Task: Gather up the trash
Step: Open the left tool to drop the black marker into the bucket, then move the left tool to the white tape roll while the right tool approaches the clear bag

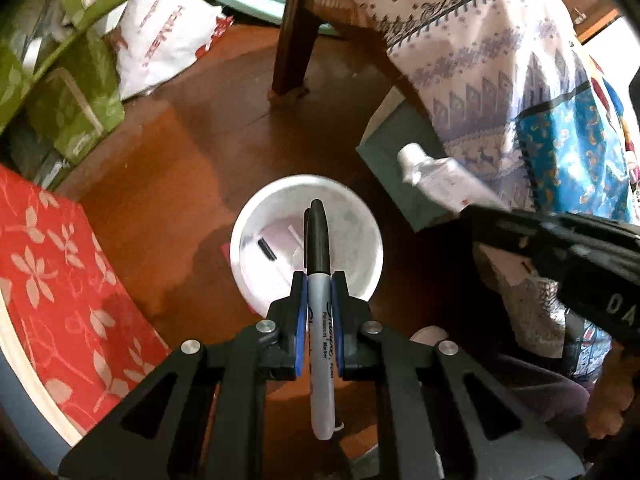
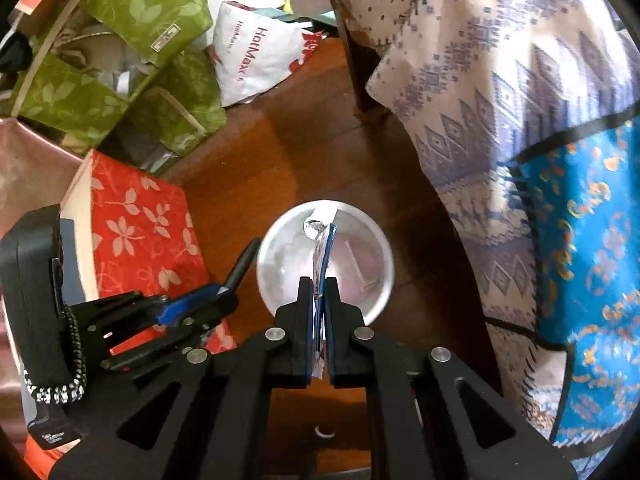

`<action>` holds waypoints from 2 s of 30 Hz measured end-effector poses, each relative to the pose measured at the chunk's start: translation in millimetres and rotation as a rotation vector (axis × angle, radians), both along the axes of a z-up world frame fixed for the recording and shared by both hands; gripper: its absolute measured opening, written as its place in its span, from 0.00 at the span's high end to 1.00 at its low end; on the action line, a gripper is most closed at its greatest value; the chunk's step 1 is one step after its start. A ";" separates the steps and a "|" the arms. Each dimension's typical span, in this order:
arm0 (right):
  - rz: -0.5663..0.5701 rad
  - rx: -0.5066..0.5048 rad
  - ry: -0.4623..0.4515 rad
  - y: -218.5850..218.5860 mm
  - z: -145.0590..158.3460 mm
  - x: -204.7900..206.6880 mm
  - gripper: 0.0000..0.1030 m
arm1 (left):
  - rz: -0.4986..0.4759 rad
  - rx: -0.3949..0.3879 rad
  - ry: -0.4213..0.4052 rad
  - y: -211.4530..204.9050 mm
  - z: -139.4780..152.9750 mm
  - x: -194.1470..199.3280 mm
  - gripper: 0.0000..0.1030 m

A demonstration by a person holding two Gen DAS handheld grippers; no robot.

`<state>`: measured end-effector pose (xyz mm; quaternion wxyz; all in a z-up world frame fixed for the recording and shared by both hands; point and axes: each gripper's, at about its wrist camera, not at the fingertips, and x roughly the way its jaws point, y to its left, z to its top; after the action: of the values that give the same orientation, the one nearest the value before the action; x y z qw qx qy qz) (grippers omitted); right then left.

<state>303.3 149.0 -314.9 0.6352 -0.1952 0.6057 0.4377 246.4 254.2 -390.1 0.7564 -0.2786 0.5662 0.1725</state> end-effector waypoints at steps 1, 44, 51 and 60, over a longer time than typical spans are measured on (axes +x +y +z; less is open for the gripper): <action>0.000 -0.019 0.003 1.2 -2.2 0.9 0.92 | 0.001 0.001 0.002 1.0 1.2 2.4 0.90; -0.264 0.371 -0.336 -195.8 218.2 -5.6 0.71 | -0.073 0.344 -0.355 -124.1 259.4 -19.5 0.88; -0.379 0.415 -0.455 -270.4 254.2 7.5 0.71 | -0.187 0.370 -0.444 -188.3 296.5 12.8 0.88; -0.516 0.398 -0.578 -358.5 272.5 28.6 0.71 | -0.362 0.381 -0.506 -273.8 317.8 63.7 0.81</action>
<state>331.9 -209.5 -42.4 0.8925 -0.0258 0.3355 0.3005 310.2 -19.6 -72.4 0.9291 -0.0618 0.3590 0.0636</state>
